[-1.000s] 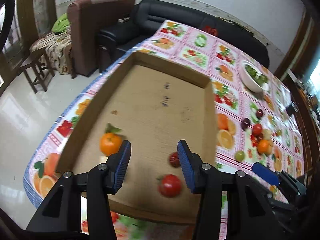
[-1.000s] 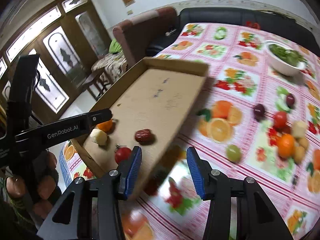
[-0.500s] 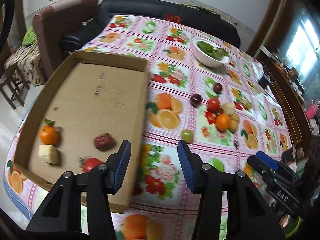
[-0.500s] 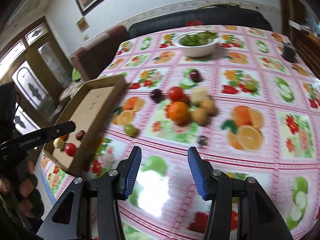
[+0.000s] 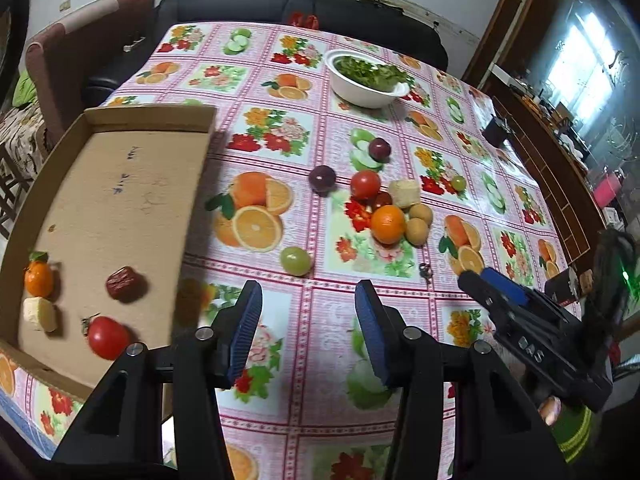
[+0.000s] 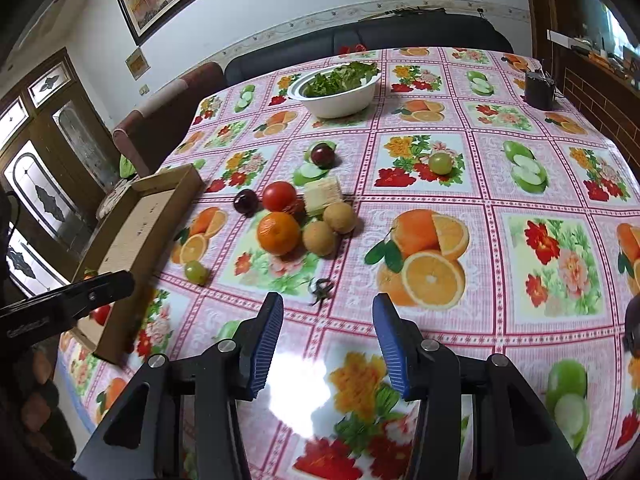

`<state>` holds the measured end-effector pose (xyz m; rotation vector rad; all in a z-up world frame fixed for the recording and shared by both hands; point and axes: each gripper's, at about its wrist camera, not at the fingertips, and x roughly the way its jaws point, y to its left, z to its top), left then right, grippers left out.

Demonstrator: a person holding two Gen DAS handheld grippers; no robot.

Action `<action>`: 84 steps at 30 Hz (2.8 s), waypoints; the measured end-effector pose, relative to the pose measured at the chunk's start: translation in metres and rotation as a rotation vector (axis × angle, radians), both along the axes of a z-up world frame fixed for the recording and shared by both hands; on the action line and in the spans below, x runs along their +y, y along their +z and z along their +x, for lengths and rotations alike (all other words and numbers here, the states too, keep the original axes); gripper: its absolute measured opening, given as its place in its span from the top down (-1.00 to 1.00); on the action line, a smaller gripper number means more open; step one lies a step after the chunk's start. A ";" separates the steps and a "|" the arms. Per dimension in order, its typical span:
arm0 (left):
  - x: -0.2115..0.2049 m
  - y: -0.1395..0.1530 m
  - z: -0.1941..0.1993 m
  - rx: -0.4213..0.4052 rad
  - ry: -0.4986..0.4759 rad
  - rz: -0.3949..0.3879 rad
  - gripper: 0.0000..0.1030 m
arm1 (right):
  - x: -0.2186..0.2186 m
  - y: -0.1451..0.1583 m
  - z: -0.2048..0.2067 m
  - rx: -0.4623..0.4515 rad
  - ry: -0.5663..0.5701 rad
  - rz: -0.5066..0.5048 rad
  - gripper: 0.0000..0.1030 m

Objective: Organize fruits
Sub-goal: 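Withdraw both tools from the tray back toward the fruit cluster, then grasp another mandarin with the left tool while the right grasps the brown kiwi, then carry the mandarin and kiwi into the tray and open both tools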

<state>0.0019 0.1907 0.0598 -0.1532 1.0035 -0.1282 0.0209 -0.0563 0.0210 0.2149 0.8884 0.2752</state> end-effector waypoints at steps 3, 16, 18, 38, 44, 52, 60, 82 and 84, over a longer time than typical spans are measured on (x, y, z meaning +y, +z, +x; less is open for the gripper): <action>-0.011 -0.003 0.008 0.004 -0.022 -0.011 0.10 | -0.012 -0.004 0.014 0.003 -0.045 -0.004 0.08; -0.059 -0.031 0.062 0.067 -0.100 -0.028 0.10 | -0.070 -0.009 0.110 0.016 -0.234 -0.065 0.07; -0.064 -0.034 0.067 0.071 -0.110 -0.032 0.10 | -0.069 -0.007 0.111 0.020 -0.222 -0.056 0.06; -0.066 -0.050 0.080 0.081 -0.166 -0.061 0.43 | -0.001 -0.015 0.095 0.060 0.066 0.021 0.28; -0.046 -0.034 0.066 0.051 -0.137 -0.070 0.43 | 0.011 -0.026 0.105 0.089 0.087 0.045 0.31; -0.030 -0.021 0.052 0.025 -0.106 -0.062 0.43 | 0.009 -0.013 0.088 0.051 0.046 0.021 0.44; -0.016 -0.013 0.036 0.001 -0.075 -0.037 0.43 | 0.015 0.006 0.069 0.020 0.054 0.033 0.44; 0.054 0.005 -0.002 -0.072 0.096 0.076 0.42 | 0.098 0.041 0.026 -0.039 0.224 0.029 0.45; 0.062 0.006 -0.003 -0.076 0.110 0.078 0.42 | 0.106 0.042 0.025 -0.040 0.238 0.024 0.45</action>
